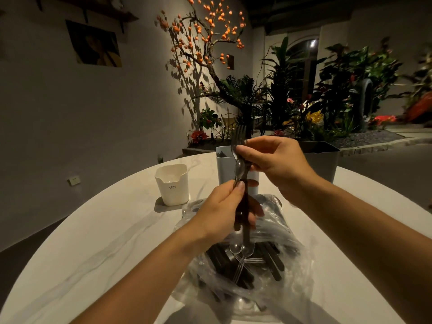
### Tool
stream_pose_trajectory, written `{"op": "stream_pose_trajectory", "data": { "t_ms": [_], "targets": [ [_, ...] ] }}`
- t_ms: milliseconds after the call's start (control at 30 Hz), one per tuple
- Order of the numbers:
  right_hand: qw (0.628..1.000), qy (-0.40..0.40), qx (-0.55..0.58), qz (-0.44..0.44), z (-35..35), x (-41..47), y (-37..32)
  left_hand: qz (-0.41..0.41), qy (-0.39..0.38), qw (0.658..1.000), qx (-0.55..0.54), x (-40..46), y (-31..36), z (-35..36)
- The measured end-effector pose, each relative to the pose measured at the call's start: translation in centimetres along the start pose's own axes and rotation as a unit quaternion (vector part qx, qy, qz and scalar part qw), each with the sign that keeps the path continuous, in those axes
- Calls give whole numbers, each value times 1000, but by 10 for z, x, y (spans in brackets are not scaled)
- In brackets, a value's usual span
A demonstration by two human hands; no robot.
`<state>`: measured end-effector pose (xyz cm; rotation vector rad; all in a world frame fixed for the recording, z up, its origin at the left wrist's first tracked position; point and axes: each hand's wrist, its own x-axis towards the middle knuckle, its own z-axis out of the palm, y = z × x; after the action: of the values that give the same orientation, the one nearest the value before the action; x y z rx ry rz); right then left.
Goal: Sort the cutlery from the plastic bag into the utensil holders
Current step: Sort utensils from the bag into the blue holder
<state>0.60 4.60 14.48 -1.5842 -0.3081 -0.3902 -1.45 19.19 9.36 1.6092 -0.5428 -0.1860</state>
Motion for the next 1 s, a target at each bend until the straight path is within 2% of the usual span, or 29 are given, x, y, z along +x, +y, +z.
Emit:
{"op": "stream_pose_trajectory", "data": {
  "t_ms": [100, 200, 267, 467, 600, 667, 767, 800, 833, 933, 1000],
  "targets": [
    [997, -36, 51, 39, -5, 7, -3, -30, -22, 995, -89, 5, 6, -4],
    [999, 22, 22, 43, -8, 15, 0, -46, -33, 988, -144, 8, 12, -7],
    [998, 57, -15, 34, -7, 21, 1, -60, -41, 989, -129, 10, 12, -9],
    [1000, -23, -9, -5, 7, 22, -1, -104, -32, 987, -117, 14, 6, -7],
    [998, -23, -51, -35, 6, 24, 3, -111, -24, 988, -107, 14, 9, -8],
    [997, -11, -59, -44, 5, 27, 2, -93, 17, 992, -87, 15, 12, -6],
    [993, 5, -82, -80, 4, 32, -2, 3, 169, 984, 54, 27, 16, -16],
    [990, 10, -103, -98, 3, 34, -3, 25, 194, 978, 78, 32, 19, -22],
    [986, 14, -121, -115, 2, 36, -4, 24, 192, 978, 77, 37, 23, -28],
    [974, 14, -159, -158, 2, 44, -6, -39, 98, 994, 16, 44, 36, -29],
    [968, 9, -175, -182, 2, 47, -7, -57, 82, 995, 5, 50, 38, -26]
  ]
}}
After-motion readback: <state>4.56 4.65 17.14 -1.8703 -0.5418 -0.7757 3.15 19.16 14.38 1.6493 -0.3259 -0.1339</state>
